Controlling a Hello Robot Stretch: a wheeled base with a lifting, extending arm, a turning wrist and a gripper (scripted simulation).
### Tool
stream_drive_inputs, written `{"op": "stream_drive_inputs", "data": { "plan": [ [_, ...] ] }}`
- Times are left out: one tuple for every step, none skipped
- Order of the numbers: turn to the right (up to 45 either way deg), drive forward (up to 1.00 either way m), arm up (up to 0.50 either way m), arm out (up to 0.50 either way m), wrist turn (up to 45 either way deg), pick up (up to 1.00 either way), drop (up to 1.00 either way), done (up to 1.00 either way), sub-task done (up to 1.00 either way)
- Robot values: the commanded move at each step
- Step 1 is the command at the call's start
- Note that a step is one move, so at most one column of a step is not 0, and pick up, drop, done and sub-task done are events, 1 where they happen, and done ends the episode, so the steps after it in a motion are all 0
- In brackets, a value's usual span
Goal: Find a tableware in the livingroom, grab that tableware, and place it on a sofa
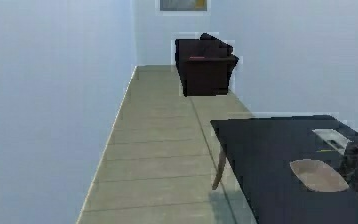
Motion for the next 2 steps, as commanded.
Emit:
{"op": "stream_drive_inputs", "data": {
  "plan": [
    [3.0, 0.0, 0.0, 0.0, 0.0, 0.0, 0.0, 0.0, 0.0],
    [0.0, 0.5, 0.0, 0.0, 0.0, 0.0, 0.0, 0.0, 0.0]
  ]
}}
